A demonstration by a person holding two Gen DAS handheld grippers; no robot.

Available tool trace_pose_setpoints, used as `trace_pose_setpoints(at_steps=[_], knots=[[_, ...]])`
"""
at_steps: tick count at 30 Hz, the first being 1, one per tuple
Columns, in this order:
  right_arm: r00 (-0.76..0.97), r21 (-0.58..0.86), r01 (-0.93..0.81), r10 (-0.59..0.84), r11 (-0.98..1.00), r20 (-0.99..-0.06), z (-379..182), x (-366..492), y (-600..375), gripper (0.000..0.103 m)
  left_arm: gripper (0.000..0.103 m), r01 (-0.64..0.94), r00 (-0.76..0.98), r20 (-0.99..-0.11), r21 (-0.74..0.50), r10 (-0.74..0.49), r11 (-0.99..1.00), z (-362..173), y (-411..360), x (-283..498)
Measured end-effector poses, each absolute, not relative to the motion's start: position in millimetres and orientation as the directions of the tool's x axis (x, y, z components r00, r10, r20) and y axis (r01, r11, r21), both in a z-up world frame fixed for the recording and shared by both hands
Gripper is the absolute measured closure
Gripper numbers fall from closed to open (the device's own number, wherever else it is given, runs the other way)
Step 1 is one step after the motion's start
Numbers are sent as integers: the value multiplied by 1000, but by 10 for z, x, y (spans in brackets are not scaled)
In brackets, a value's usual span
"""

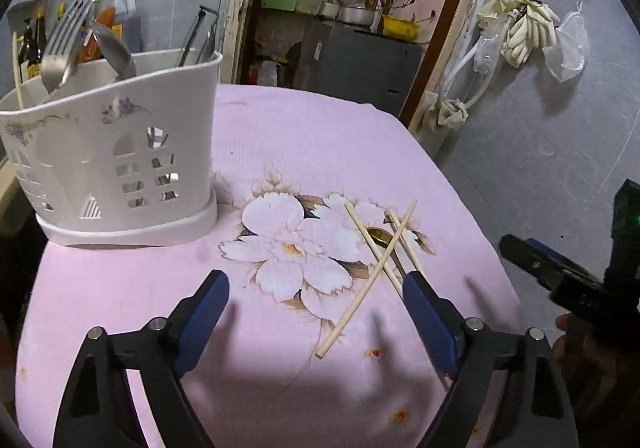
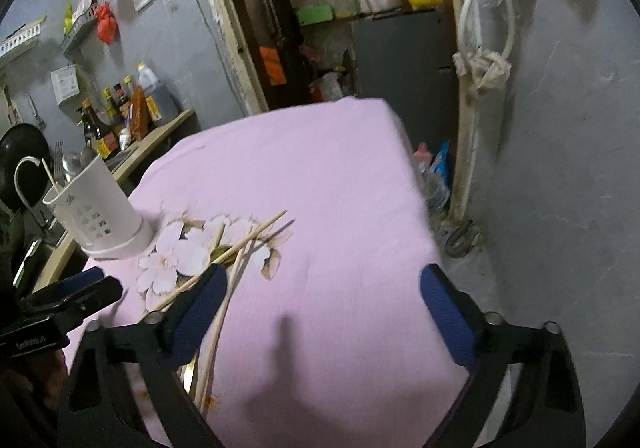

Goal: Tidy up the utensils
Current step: 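Move both tools back over the remaining chopsticks on the cloth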

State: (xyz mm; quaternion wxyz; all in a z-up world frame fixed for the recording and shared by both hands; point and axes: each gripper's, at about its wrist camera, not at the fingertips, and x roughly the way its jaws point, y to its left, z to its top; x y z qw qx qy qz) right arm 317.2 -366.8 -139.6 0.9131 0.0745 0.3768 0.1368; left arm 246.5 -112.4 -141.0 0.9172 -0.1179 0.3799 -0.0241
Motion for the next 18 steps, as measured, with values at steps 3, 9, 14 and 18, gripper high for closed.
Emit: trace_pose_setpoints(at_steps=[3,9,14,18], knots=[[645,261,-211,335,942,-687,-1492,3244,-3578,32,30,-23,700,-695,-253,-165,967,-1430,-1127,2564],[577,306,-277,412,911,-705,-1580,3328,-3419,58,56,7,643,-733,-283,-221,959,-1560,-1176,2658],[519,328,-343,468,880,-715,-1638,3372,-3249,68,62,29,586,-768,-300,-259,954,-1657,-1234,2690],[479,338,-385,499,859,-722,-1657,3404,-3135,68,77,15,580,-779,-283,-239,959,-1673,-1245,2695]])
